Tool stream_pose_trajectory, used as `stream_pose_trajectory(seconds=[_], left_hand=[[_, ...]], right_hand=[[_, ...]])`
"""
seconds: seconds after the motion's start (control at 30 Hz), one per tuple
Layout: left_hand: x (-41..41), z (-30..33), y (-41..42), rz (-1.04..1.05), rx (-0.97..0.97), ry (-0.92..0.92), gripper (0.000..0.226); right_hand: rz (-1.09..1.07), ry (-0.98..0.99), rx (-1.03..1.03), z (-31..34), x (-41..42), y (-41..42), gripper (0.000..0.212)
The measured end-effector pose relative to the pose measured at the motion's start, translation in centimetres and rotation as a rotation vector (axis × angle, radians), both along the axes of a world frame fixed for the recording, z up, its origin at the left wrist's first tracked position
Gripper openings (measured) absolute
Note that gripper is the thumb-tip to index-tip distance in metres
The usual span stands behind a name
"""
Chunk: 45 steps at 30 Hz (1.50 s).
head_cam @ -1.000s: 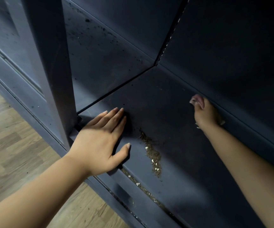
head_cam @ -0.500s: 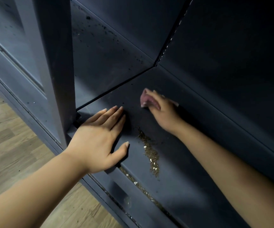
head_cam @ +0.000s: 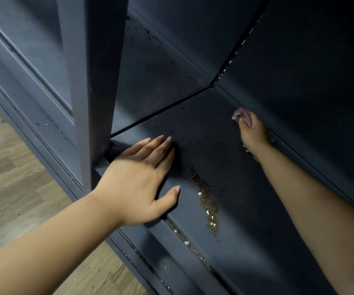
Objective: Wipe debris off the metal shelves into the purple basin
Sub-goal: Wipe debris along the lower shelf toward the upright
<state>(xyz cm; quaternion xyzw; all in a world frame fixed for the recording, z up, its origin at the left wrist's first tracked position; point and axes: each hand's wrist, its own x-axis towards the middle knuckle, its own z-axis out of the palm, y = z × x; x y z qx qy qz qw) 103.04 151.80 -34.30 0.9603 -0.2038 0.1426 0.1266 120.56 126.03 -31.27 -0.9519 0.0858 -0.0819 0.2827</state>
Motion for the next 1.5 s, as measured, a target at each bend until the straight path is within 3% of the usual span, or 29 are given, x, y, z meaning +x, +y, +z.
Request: stream_pose_trajectory(seconds=[0.13,0.37,0.43,0.53,0.6,0.7,0.77,0.93,1.07,1.2,1.37,1.5], left_hand=[[0.1,0.0,0.0,-0.002,0.003,-0.001,0.073],[0.0,0.2,0.0,-0.008,-0.003,0.022,0.073],[0.0,0.2,0.0,-0.011,0.000,0.009,0.073],[0.1,0.2,0.0,-0.006,-0.008,0.025,0.073],[0.0,0.1,-0.1,-0.005,-0.018,0.034,0.073],[0.1,0.1,-0.1,0.000,-0.015,0.012,0.073],[0.0,0.1,-0.1,-0.002,-0.021,0.008,0.073],[0.0,-0.1,-0.1,0.004,-0.011,-0.003,0.074],[0.1,-0.2,-0.1,0.004,-0.025,0.004,0.074],[0.0,-0.1,-0.1,0.019,-0.020,-0.015,0.076],[-0.1,0.1,-0.2,0.031,-0.027,-0.018,0.077],[-0.4,0.4,-0.2,0.047,-0.015,-0.018,0.075]], right_hand=[[0.212,0.066,0.012,-0.4,1.5,3.5,0.045],[0.732,0.040,-0.025,0.1,-6.3,6.1,0.043],[0.703,0.028,0.054,-0.1,-5.8,5.8,0.039],[0.495,-0.078,0.310,0.7,-3.6,6.2,0.026],[0.336,-0.110,0.289,1.2,-1.4,6.2,0.024],[0.040,-0.002,0.166,1.2,1.8,5.9,0.025],[-0.021,0.016,0.119,1.2,3.0,6.1,0.026],[0.121,0.042,0.056,0.9,4.9,7.8,0.025],[0.329,0.065,0.131,0.8,4.0,9.7,0.029],[0.508,0.123,0.244,0.7,-0.9,10.2,0.034],[0.767,0.090,0.169,0.7,-8.1,8.7,0.048],[0.762,0.089,0.238,0.9,-11.8,8.1,0.040]])
